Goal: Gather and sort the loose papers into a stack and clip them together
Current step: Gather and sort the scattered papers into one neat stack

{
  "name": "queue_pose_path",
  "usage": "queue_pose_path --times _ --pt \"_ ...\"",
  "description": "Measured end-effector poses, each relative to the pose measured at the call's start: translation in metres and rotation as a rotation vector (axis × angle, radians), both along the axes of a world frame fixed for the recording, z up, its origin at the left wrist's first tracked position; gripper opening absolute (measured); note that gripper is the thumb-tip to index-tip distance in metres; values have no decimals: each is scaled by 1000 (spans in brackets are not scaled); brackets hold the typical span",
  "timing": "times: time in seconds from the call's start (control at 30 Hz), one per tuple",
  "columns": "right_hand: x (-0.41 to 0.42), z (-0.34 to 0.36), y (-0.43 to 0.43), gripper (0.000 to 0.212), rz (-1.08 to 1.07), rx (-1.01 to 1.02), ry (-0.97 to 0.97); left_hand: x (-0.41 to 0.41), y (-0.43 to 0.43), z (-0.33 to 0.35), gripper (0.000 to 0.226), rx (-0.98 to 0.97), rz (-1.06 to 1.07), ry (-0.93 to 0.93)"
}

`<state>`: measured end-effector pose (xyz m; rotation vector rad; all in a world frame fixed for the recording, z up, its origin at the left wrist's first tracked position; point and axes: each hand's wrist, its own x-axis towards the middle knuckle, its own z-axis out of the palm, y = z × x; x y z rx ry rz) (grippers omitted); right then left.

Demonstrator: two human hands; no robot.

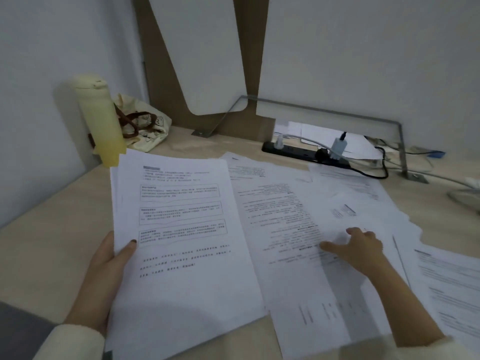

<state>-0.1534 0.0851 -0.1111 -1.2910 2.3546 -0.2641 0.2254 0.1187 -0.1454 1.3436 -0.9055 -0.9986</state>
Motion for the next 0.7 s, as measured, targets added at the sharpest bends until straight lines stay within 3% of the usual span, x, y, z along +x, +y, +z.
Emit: queue_pose_path --times 0.1,0.2,0.23,0.37,0.43,0.53,0.6,0.7 --pt "3 -3 0 91 -38 11 46 -1 2 -4 32 8 -2 37" --pt "-1 -5 -7 99 -102 23 -90 3 3 -7 32 10 2 59" --pt "-2 -5 -8 92 -97 18 -138 4 4 -7 32 9 2 71" --pt "-5 -2 -2 19 -3 -119 -87 4 6 -7 32 2 -22 98" --pt "-9 4 3 7 11 -242 -124 2 8 -7 31 -7 -40 106" --pt "-20 16 8 10 -68 -502 -186 0 9 -6 32 -8 -28 122" --pt "-27 28 9 13 -223 -701 -355 0 9 -5 32 -6 -22 111" --pt "-36 43 12 24 -383 -828 -825 -2 10 -4 31 -13 -30 80"
